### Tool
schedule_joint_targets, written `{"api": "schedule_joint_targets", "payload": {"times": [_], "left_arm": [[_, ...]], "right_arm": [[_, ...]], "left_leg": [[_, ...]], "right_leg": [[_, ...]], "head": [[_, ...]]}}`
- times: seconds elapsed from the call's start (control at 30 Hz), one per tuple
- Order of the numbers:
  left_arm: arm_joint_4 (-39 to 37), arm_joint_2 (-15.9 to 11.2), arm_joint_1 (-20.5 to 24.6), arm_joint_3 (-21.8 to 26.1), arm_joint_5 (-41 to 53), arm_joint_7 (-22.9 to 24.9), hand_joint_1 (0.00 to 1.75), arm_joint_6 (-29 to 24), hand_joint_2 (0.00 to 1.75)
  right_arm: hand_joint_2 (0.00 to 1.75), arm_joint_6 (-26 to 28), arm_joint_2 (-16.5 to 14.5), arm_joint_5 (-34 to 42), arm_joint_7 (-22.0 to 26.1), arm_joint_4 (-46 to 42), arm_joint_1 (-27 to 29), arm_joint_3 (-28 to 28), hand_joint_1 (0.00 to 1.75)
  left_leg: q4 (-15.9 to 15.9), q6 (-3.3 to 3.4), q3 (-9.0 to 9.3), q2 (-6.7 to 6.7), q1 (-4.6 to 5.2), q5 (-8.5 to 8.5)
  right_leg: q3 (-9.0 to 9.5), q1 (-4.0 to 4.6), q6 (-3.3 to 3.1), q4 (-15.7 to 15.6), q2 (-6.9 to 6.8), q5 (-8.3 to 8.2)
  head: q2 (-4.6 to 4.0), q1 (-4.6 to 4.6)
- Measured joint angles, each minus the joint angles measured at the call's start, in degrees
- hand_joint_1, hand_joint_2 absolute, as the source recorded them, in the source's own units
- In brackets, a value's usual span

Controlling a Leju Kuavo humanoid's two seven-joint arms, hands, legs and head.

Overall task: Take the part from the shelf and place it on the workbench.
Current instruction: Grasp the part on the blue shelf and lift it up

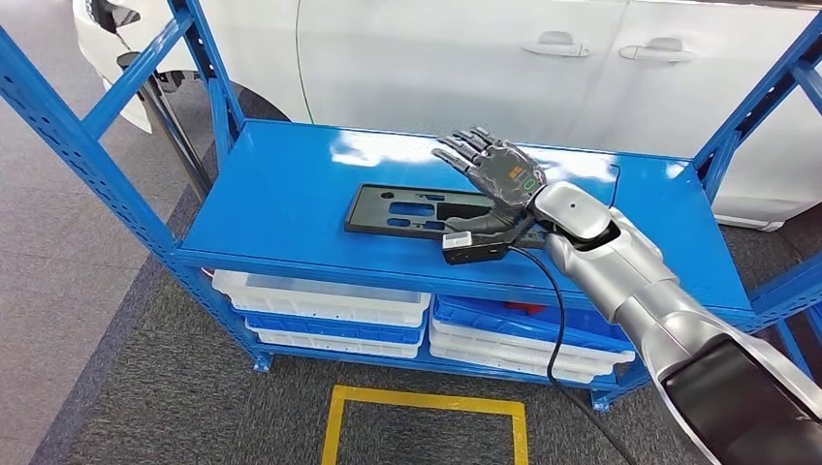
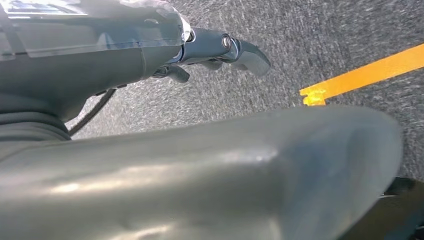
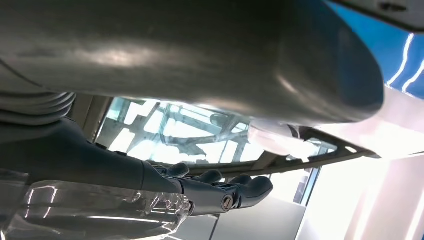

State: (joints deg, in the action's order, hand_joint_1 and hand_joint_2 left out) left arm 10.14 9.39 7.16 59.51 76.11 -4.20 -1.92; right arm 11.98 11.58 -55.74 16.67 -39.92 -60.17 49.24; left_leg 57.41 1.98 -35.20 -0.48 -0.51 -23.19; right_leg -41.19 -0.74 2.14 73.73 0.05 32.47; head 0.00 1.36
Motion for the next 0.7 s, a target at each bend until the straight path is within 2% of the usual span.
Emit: {"api": "schedule_joint_targets", "payload": {"times": [0.03, 0.07, 0.13, 0.17, 0.23, 0.3, 0.33, 0.37, 0.43, 0.47, 0.5, 0.53, 0.6, 0.63, 0.67, 0.7], "left_arm": [[0.0, 0.0, 0.0, 0.0, 0.0, 0.0, 0.00, 0.0, 0.00], [0.0, 0.0, 0.0, 0.0, 0.0, 0.0, 0.00, 0.0, 0.00], [0.0, 0.0, 0.0, 0.0, 0.0, 0.0, 0.00, 0.0, 0.00], [0.0, 0.0, 0.0, 0.0, 0.0, 0.0, 0.00, 0.1, 0.00], [0.0, 0.0, 0.0, 0.0, -0.1, 0.0, 0.00, 0.1, 0.00], [0.0, 0.0, 0.0, 0.0, 0.0, -0.1, 0.00, 0.1, 0.00], [0.0, 0.0, -0.1, 0.0, 0.0, -0.1, 0.00, 0.1, 0.00], [0.0, 0.0, -0.1, 0.0, 0.0, -0.2, 0.00, 0.1, 0.00], [0.0, 0.0, -0.1, 0.0, 0.0, -0.2, 0.00, 0.2, 0.00], [0.0, 0.0, -0.2, 0.0, 0.0, -0.2, 0.00, 0.2, 0.00], [0.0, 0.0, -0.2, 0.0, 0.0, -0.2, 0.00, 0.3, 0.00], [0.0, 0.0, -0.2, 0.0, 0.0, -0.2, 0.00, 0.3, 0.00], [0.0, 0.0, -0.2, 0.0, 0.0, -0.3, 0.00, 0.3, 0.00], [0.0, -0.1, -0.2, 0.0, 0.0, -0.3, 0.00, 0.3, 0.00], [0.0, -0.1, -0.2, 0.0, 0.0, -0.4, 0.00, 0.4, 0.00], [0.0, -0.1, -0.2, 0.0, 0.0, -0.4, 0.00, 0.4, 0.00]], "right_arm": [[0.00, 0.0, 0.0, 0.0, -0.1, 0.1, 0.1, 0.0, 0.00], [0.00, 0.0, 0.0, 0.0, -0.2, 0.1, 0.2, 0.0, 0.00], [0.00, -0.1, -0.1, 0.0, -0.3, 0.2, 0.2, 0.0, 0.00], [0.00, -0.2, -0.2, -0.1, -0.3, 0.3, 0.2, 0.0, 0.00], [0.00, -0.4, -0.4, -0.2, -0.5, 0.5, 0.5, 0.0, 0.00], [0.00, -0.4, -0.4, -0.3, -0.7, 0.9, 0.8, 0.1, 0.00], [0.00, -0.4, -0.5, -0.4, -0.8, 1.0, 0.9, 0.2, 0.00], [0.00, -0.5, -0.5, -0.4, -0.8, 1.3, 1.0, 0.2, 0.00], [0.87, -0.6, -0.5, -0.5, -0.8, 1.9, 1.4, 0.4, 0.00], [1.31, -0.6, -0.5, -0.5, -0.8, 2.2, 1.6, 0.4, 0.00], [1.75, -0.6, -0.6, -0.5, -0.7, 2.6, 1.7, 0.5, 0.00], [1.75, -0.6, -0.6, -0.5, -0.7, 3.0, 1.8, 0.5, 0.00], [1.75, -0.4, -0.6, -0.5, -0.6, 3.6, 1.7, 0.5, 0.00], [1.75, -0.3, -0.6, -0.4, -0.6, 3.8, 1.7, 0.5, 0.00], [1.75, -0.2, -0.6, -0.4, -0.6, 4.1, 1.6, 0.5, 0.00], [1.75, -0.2, -0.6, -0.4, -0.6, 4.3, 1.6, 0.5, 0.00]], "left_leg": [[0.1, -0.05, 0.12, -0.05, 0.02, -0.14], [0.2, -0.17, 0.26, -0.10, 0.05, -0.31], [0.4, -0.55, 0.41, -0.15, 0.24, -0.63], [0.5, -0.80, 0.42, -0.16, 0.30, -0.74], [0.4, -1.36, 0.45, -0.15, 0.33, -0.79], [1.0, -1.95, 0.23, -0.08, 0.29, -1.42], [2.5, -2.26, -0.43, -0.04, 0.28, -2.44], [5.4, -2.54, -1.72, 0.01, 0.19, -4.07], [13.3, -3.05, -5.40, 0.06, 0.01, -7.60], [16.1, -3.22, -6.83, 0.07, -0.07, -8.42], [16.8, -3.31, -7.27, 0.07, -0.12, -8.08], [15.2, -3.32, -6.56, 0.09, -0.17, -6.69], [7.4, -3.04, -2.71, 0.12, -0.20, -2.79], [3.8, -2.73, -0.94, 0.11, -0.13, -1.55], [1.5, -2.42, 0.19, 0.08, -0.05, -0.97], [0.7, -2.07, 0.56, 0.04, 0.03, -1.07]], "right_leg": [[0.76, 0.00, -0.15, -2.3, 0.00, -1.95], [2.42, 0.03, -0.39, -6.3, 0.00, -4.39], [5.59, 0.28, -0.89, -13.6, 0.00, -7.45], [6.35, 0.45, -1.10, -15.4, 0.02, -7.91], [6.51, 0.61, -1.49, -16.0, 0.06, -7.88], [6.73, 0.29, -2.05, -16.4, 0.01, -8.10], [6.87, 0.10, -2.36, -16.7, -0.03, -8.21], [6.98, 0.01, -2.59, -16.8, -0.07, -8.25], [7.01, 0.06, -2.84, -16.8, -0.08, -8.19], [7.03, 0.08, -2.86, -16.8, -0.08, -8.14], [7.07, 0.08, -2.83, -16.7, -0.07, -8.07], [7.14, 0.07, -2.77, -16.6, -0.05, -7.98], [7.39, 0.09, -2.48, -16.4, 0.01, -7.67], [7.43, 0.20, -2.26, -16.3, 0.05, -7.52], [7.42, 0.30, -2.01, -16.2, 0.07, -7.45], [7.36, 0.40, -1.74, -16.2, 0.10, -7.45]], "head": [[0.00, 0.00], [0.00, 0.00], [0.00, 0.00], [0.00, 0.00], [0.00, 0.00], [0.00, 0.01], [0.00, 0.01], [0.00, 0.01], [0.00, 0.00], [0.00, 0.00], [0.00, 0.00], [0.00, 0.00], [0.00, 0.00], [0.00, 0.00], [0.00, 0.00], [0.00, 0.01]]}}
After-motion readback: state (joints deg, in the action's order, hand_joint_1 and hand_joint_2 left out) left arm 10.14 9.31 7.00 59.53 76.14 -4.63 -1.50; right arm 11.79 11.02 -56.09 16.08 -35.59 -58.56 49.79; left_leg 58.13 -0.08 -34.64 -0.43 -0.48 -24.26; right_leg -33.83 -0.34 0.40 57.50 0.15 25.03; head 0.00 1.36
